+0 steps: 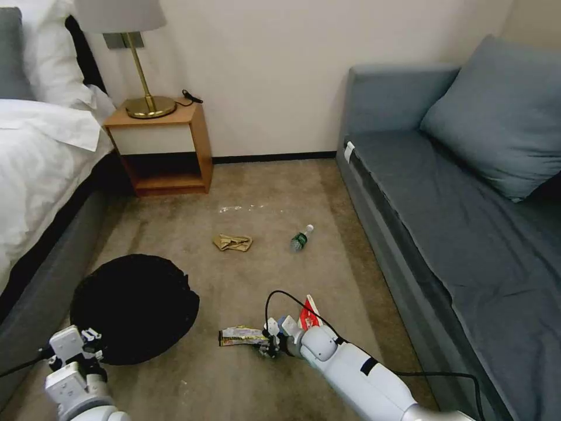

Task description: Pick up the trash bin, then pick up the garbage on the floor and place it into the trash bin.

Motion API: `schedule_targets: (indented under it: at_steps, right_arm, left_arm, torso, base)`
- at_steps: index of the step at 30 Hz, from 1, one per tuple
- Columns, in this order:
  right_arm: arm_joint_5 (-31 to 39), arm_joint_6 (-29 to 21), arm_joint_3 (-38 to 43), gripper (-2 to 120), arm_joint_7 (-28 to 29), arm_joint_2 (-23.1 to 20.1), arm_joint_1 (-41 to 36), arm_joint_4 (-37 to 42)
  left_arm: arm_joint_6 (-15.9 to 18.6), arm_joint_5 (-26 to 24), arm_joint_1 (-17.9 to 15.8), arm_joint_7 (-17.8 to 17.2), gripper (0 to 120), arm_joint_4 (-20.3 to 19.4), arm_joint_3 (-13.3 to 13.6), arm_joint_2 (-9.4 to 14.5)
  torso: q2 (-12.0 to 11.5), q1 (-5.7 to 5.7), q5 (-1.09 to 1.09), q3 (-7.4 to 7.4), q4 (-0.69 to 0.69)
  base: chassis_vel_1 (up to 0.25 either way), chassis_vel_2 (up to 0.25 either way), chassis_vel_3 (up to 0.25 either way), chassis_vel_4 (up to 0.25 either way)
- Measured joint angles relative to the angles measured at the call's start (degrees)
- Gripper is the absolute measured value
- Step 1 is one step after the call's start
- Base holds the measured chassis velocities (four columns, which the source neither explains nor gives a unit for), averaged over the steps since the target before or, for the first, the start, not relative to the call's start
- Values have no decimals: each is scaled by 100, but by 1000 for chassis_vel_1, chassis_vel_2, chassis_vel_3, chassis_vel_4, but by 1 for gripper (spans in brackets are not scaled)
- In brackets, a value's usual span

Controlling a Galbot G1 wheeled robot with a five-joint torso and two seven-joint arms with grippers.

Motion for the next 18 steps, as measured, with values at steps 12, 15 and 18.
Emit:
schedule_targets:
  at_steps: [12, 15, 18]
  right_arm:
    - [22, -71, 265, 0, -26, -116, -194, 546]
    - [43, -80, 323, 0, -24, -138, -210, 649]
    - [64, -85, 363, 0, -19, -168, -228, 761]
  left_arm:
    - [-133, 24, 53, 0, 3, 99, 18, 21]
    - [-133, 25, 55, 0, 3, 106, 17, 23]
    - [-138, 26, 64, 0, 3, 118, 17, 25]
  torso:
    - [-2, 0, 1, 2, 1]
    - [-1, 0, 0, 1, 1]
    - [-1, 0, 0, 1, 0]
  base:
    - [0, 0, 0, 0]
    - [0, 0, 0, 0]
    - [0, 0, 0, 0]
